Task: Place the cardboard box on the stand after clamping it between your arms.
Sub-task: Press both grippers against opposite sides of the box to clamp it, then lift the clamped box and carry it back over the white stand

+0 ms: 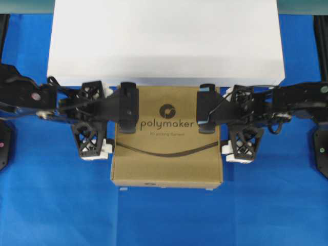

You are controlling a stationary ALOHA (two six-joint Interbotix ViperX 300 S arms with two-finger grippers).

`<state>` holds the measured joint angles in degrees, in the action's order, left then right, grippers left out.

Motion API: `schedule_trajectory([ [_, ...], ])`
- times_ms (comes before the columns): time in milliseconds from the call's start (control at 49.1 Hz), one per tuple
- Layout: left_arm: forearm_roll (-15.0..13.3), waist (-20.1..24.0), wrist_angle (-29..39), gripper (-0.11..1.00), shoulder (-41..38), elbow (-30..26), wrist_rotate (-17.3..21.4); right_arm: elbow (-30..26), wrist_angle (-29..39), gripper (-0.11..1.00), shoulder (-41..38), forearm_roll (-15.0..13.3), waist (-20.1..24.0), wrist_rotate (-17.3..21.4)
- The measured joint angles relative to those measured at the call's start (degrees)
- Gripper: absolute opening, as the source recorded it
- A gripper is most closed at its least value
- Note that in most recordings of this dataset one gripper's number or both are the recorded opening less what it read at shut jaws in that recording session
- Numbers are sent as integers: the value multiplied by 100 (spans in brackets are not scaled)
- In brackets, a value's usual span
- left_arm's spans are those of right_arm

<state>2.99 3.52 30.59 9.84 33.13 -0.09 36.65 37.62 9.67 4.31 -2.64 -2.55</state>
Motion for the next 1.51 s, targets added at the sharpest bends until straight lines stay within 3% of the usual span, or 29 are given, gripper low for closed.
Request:
schedule_trajectory([
  [183,-9,-35,677,86,369,-431,9,-369,527,99,413,114,-9,-35],
  [448,-9,44,729,86,422,-510,35,-378,457,99,589,105,-123,-97],
  [754,9,439,967,86,325,-729,193,-378,316,99,580,105,-580,-589],
  [998,26,668,1081,86,149,-923,668,-378,325,99,554,105,-844,-809],
  [1344,35,861,1178,86,114,-1072,712,-483,316,99,114,105,-1107,-1213],
  [1507,35,1037,1222,86,123,-1107,940,-650,316,99,35,105,-1301,-1503],
])
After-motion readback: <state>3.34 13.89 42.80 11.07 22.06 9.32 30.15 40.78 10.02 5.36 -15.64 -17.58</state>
